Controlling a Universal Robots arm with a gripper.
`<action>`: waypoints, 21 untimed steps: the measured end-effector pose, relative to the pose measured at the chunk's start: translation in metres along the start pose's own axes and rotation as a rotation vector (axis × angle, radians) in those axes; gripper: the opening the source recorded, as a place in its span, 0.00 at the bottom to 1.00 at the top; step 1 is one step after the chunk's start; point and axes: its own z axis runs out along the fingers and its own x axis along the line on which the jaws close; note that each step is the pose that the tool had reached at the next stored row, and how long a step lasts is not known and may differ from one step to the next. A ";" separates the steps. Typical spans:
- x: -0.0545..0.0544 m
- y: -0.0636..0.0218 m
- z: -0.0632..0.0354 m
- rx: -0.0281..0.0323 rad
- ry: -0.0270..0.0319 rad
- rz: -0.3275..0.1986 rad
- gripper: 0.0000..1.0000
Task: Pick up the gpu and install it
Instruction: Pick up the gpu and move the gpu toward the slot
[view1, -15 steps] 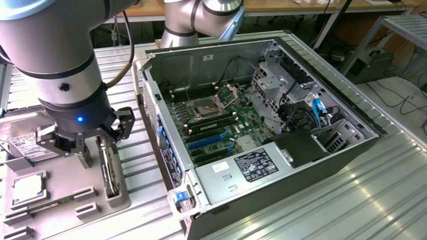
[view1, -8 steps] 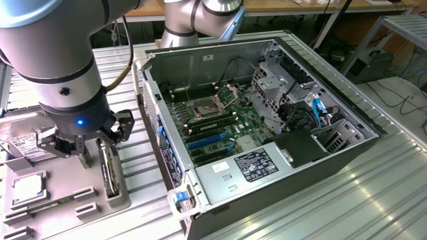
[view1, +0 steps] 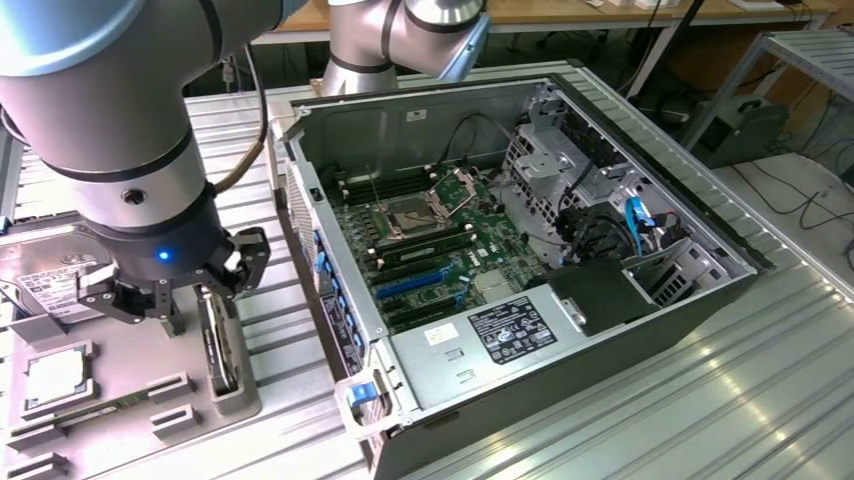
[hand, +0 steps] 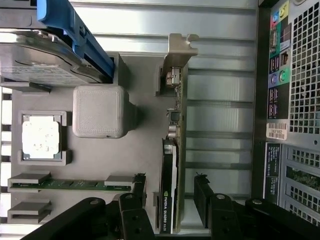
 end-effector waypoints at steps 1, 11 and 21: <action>0.000 -0.0001 0.0009 0.0000 0.0000 0.000 0.51; 0.000 -0.0008 0.0118 0.0007 0.0000 0.000 0.51; 0.000 0.0064 0.0202 0.0131 0.0008 0.000 0.51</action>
